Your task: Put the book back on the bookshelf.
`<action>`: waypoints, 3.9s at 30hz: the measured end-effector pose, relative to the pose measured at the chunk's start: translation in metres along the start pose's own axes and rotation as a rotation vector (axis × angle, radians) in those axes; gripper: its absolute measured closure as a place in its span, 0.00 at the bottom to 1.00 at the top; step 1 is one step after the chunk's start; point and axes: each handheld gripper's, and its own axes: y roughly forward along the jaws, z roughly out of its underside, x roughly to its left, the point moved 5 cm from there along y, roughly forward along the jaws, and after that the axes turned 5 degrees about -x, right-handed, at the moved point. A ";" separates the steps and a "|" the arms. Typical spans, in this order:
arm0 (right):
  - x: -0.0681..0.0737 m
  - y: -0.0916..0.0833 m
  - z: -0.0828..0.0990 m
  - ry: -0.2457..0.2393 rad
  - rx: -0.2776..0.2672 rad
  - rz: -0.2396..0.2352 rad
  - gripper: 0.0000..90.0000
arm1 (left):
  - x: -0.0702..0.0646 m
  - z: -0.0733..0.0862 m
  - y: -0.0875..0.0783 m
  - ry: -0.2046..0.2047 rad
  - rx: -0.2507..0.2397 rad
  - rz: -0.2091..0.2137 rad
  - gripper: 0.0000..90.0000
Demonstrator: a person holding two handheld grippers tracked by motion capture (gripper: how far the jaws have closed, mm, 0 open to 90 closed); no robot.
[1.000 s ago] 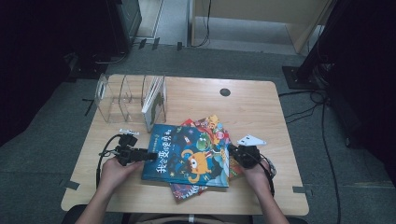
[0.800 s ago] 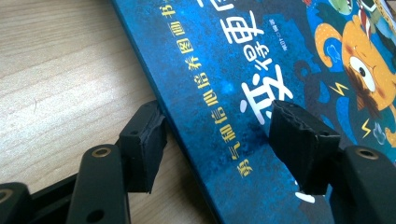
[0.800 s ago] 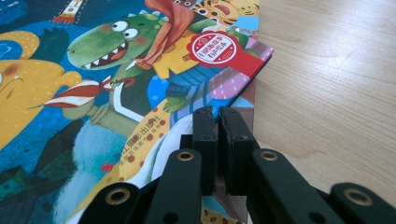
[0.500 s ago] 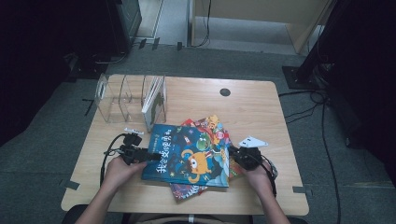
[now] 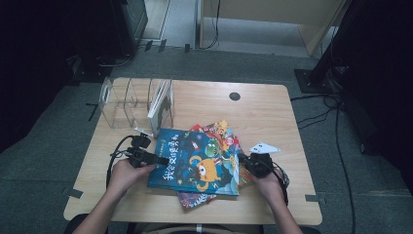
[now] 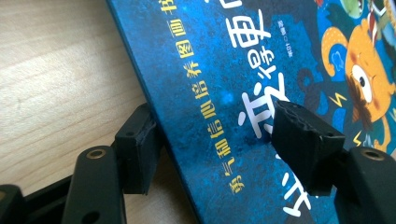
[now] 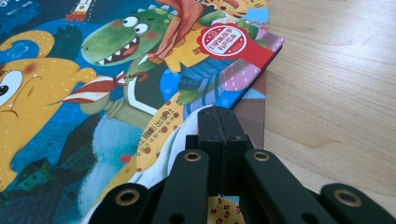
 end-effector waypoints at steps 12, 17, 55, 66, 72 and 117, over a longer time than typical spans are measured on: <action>0.003 0.000 0.001 0.019 0.006 -0.036 1.00 | -0.030 -0.027 -0.046 0.039 -0.038 0.051 0.49; 0.010 0.002 0.000 -0.002 0.007 -0.057 1.00 | -0.043 -0.044 -0.067 0.056 -0.068 0.088 0.57; 0.051 0.026 -0.009 -0.227 -0.018 -0.135 0.61 | -0.105 -0.153 -0.115 0.107 0.261 0.105 0.92; 0.051 0.024 -0.008 -0.244 -0.016 -0.131 0.54 | -0.092 -0.145 -0.147 0.110 0.221 0.053 0.92; 0.047 0.029 -0.009 -0.200 -0.027 -0.134 0.44 | -0.076 -0.134 -0.173 0.079 0.185 0.028 0.92; 0.034 0.048 -0.027 -0.202 0.024 -0.130 0.38 | 0.036 -0.034 -0.289 -0.245 -0.002 -0.092 0.90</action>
